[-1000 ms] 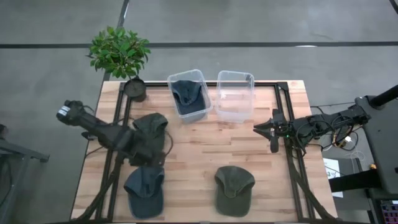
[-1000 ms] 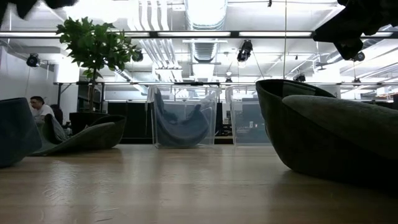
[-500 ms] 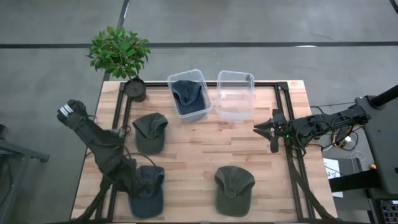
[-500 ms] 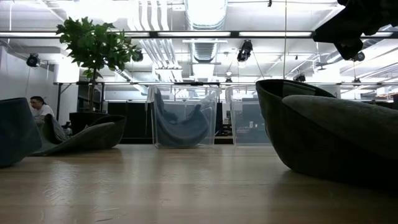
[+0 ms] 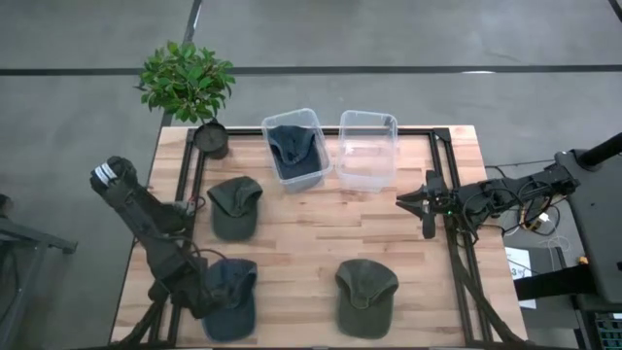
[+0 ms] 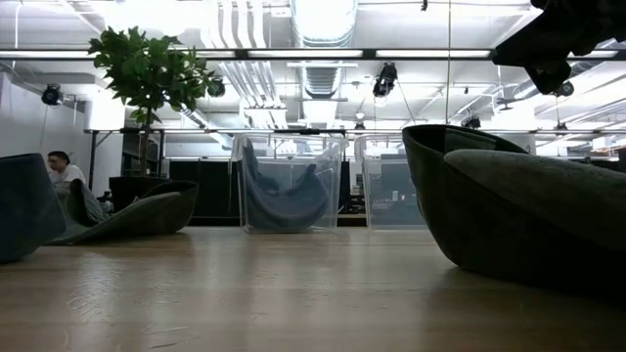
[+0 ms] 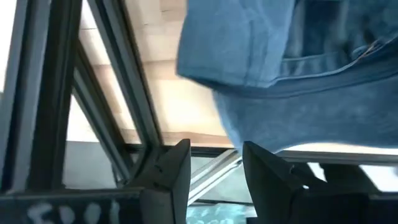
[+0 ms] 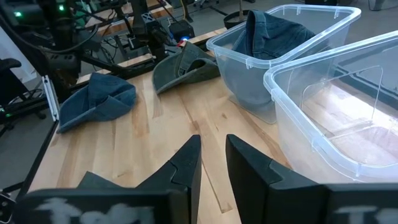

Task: Pick & Place hat
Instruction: Put the blue cap into the left transparent bin

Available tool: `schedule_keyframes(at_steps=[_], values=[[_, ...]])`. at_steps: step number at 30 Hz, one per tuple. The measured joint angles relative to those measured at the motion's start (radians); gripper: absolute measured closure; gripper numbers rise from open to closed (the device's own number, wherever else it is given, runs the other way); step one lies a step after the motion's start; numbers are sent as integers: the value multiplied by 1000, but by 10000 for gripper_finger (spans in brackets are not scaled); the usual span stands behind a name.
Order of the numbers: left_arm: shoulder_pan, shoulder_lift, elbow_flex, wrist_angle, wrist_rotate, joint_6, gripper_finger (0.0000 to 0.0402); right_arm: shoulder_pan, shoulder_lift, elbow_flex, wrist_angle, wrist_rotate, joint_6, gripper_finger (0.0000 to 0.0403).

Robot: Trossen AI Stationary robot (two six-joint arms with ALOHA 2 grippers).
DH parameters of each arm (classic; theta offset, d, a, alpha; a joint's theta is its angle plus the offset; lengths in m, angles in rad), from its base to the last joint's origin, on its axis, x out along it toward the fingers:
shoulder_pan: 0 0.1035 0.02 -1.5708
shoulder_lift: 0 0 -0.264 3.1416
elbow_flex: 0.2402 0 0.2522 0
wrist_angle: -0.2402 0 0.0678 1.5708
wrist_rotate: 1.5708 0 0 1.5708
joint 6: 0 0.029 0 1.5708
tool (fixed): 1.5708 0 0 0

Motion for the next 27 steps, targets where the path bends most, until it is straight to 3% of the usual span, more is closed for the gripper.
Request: schedule_keyframes(at_steps=[7,13,27], values=[[-12,0,-27,23,3,-6,264,0,0,0,1,0,0,323],[-11,0,-100,208,2,-7,264,0,0,0,1,0,7,323],[-12,0,-198,292,3,-9,264,0,0,0,1,0,27,327]])
